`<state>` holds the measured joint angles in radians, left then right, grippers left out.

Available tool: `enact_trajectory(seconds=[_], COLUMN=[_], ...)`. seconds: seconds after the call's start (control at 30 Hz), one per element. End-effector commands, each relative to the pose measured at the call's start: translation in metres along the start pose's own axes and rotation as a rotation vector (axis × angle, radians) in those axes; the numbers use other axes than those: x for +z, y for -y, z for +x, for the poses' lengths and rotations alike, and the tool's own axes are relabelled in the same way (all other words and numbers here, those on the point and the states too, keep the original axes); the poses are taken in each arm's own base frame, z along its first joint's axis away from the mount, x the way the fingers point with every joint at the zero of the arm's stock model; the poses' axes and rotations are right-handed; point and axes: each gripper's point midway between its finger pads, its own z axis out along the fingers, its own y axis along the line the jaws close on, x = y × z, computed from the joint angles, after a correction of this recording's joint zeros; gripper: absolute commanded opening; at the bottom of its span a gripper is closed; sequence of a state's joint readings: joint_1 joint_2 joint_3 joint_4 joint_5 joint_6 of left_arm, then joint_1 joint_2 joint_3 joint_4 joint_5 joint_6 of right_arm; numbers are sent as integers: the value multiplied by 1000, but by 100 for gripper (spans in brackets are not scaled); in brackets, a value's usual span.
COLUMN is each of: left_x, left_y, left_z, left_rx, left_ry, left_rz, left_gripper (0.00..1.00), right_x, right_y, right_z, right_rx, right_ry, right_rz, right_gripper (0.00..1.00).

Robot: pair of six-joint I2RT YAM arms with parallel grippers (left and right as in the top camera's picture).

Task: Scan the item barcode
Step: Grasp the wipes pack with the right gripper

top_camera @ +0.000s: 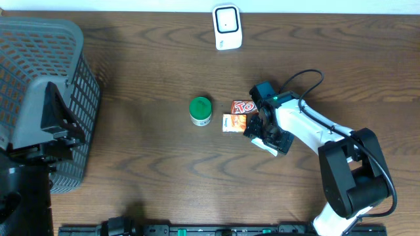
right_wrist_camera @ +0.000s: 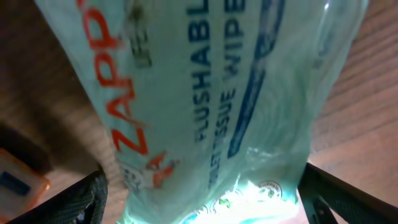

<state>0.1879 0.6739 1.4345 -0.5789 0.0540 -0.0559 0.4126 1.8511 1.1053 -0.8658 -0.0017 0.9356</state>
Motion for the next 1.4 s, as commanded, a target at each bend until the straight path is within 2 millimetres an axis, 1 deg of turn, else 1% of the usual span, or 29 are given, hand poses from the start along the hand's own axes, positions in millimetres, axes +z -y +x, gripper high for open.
enact_trajectory(seconds=[0.0, 0.13, 0.23, 0.43, 0.53, 0.67, 0.8, 0.87, 0.93, 1.0, 1.13, 1.2, 1.3, 1.33, 1.37], left_x=[3, 5, 5, 5, 5, 5, 5, 5, 4, 2, -2, -2, -3, -3, -2], left_y=[2, 1, 1, 1, 1, 1, 1, 1, 1, 1, 2, 2, 2, 2, 2], left_z=[8, 11, 12, 12, 12, 12, 12, 11, 11, 10, 8, 7, 7, 7, 8], left_rx=[-10, -10, -10, -10, -10, -10, -10, -10, -10, -10, -10, -10, -10, -10, -10], left_ry=[-17, -21, -23, -23, -23, -23, -23, -22, -20, -14, -5, -3, -3, -3, -3], left_rz=[12, 12, 11, 12, 11, 12, 12, 12, 12, 13, 14, 14, 14, 14, 14], left_gripper=[98, 98, 98, 98, 98, 98, 98, 98, 98, 98, 98, 98, 98, 98, 98], right_x=[-8, -10, -16, -42, -47, -42, -37, -35, -29, -19, -2, 2, 2, 0, -2], right_y=[1, 5, 4, -8, -13, -8, -8, -9, -10, -13, -22, -26, -29, -29, -28], right_z=[-19, -31, -39, -46, -47, -42, -41, -40, -36, -30, -23, -20, -21, -21, -21], right_rx=[49, 77, 85, 79, 61, 93, 95, 90, 79, 76, 65, 60, 59, 59, 60], right_ry=[57, 70, 78, 90, 99, 75, 66, 61, 51, 35, -13, -23, -21, -23, -24], right_rz=[0, -8, -18, -33, -42, -11, -4, 2, 16, 41, 34, 25, 17, 19, 21], right_gripper=[90, 88, 86, 87, 88, 86, 80, 80, 80, 81, 80, 75, 65, 62, 55])
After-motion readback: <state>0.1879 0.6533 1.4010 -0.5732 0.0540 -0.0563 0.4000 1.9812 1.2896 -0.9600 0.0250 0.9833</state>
